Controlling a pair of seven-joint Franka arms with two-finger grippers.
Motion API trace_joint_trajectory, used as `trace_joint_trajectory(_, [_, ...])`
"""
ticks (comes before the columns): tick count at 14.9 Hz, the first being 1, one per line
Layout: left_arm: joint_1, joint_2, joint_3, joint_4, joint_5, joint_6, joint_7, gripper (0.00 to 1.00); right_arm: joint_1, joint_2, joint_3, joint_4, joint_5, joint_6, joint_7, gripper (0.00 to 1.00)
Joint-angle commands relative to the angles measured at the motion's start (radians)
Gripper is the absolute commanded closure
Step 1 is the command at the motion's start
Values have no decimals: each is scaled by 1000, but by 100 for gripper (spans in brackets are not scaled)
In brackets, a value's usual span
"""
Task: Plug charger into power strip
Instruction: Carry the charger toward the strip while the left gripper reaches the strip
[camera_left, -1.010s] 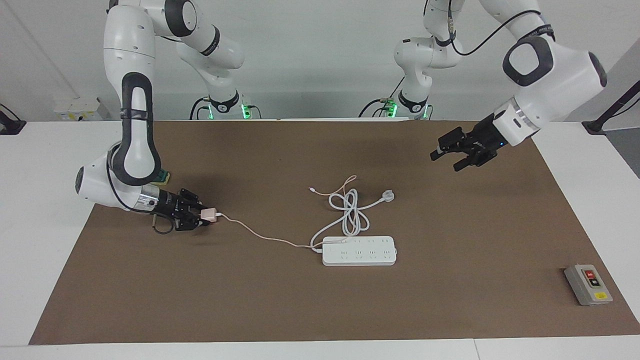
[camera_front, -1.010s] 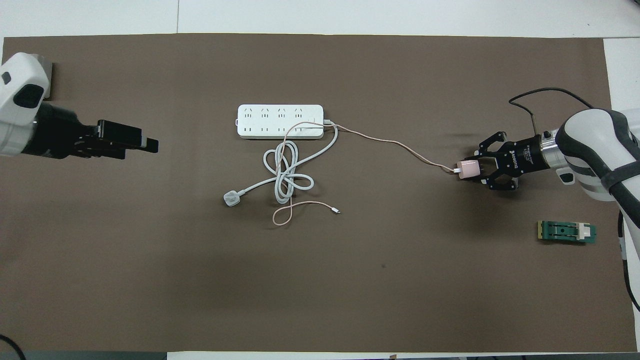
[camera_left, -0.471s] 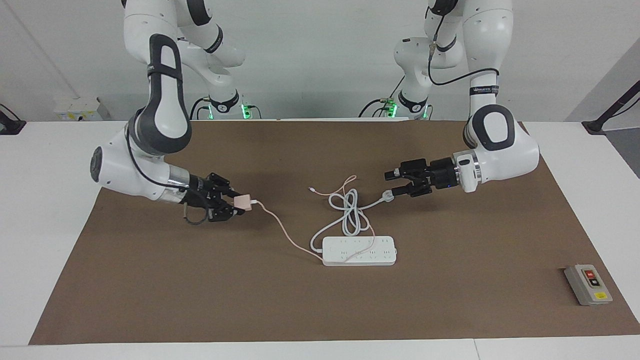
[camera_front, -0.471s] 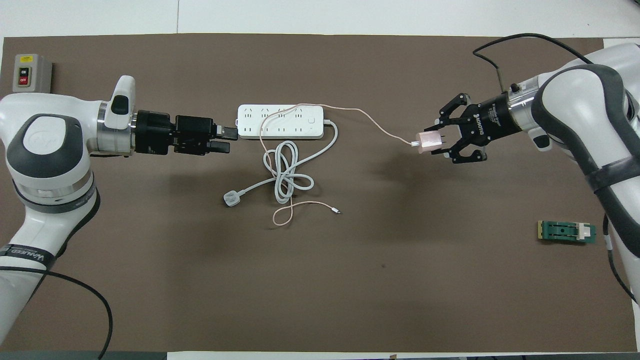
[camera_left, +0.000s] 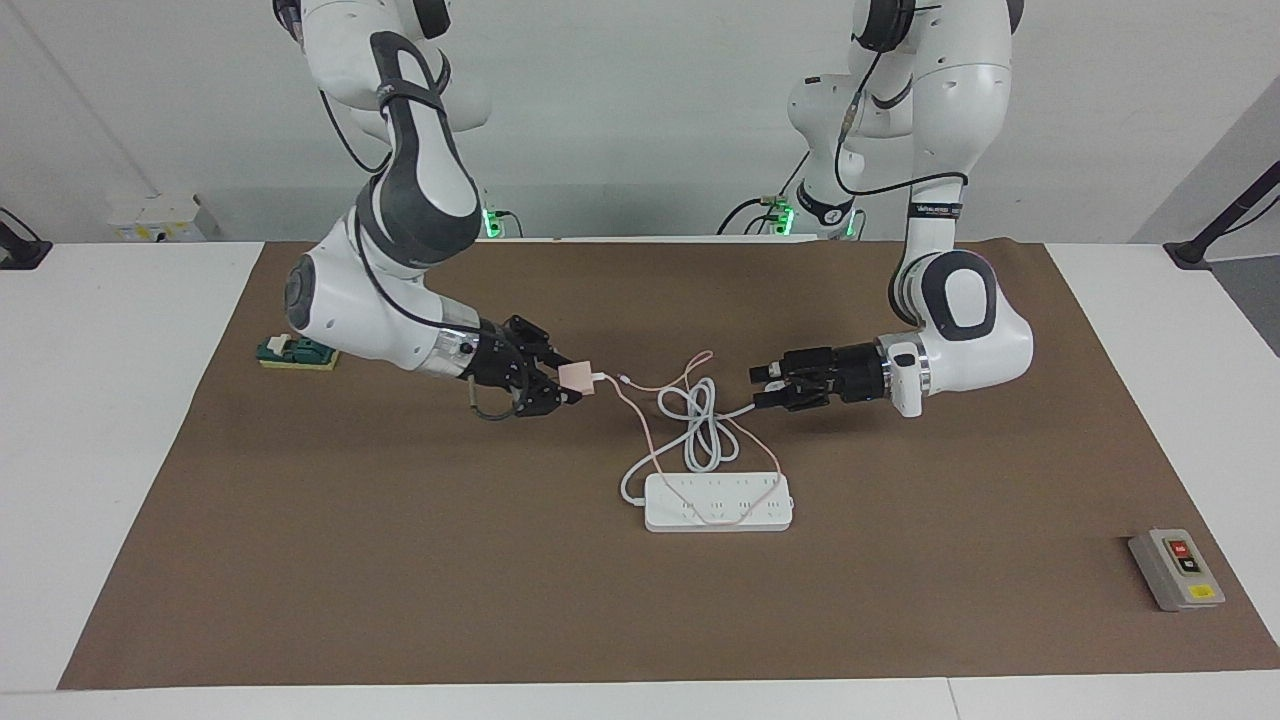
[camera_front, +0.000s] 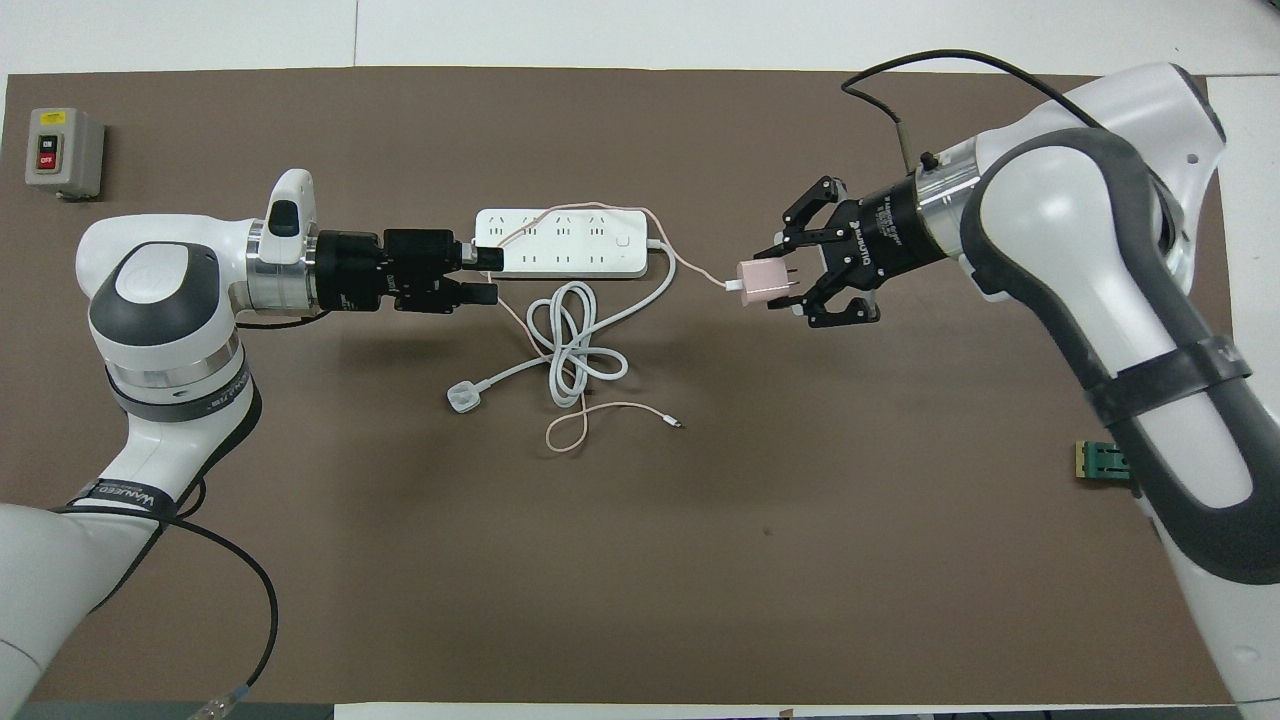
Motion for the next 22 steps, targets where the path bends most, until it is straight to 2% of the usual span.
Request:
trace_joint_trajectory(1, [-5, 14, 2, -13, -52, -23, 10, 0, 83, 16, -4, 18, 21, 84, 73, 100])
trace_joint_trajectory(6, [-2, 2, -34, -65, -54, -101, 5, 0, 171, 24, -4, 16, 22, 148, 136, 100])
trace_joint_trajectory(13, [9, -10, -31, -86, -39, -183, 17, 0, 171, 28, -4, 16, 21, 161, 148, 100])
trace_joint_trajectory(22, [-34, -10, -40, -74, -45, -96, 132, 0, 172, 27, -6, 18, 19, 162, 151, 100])
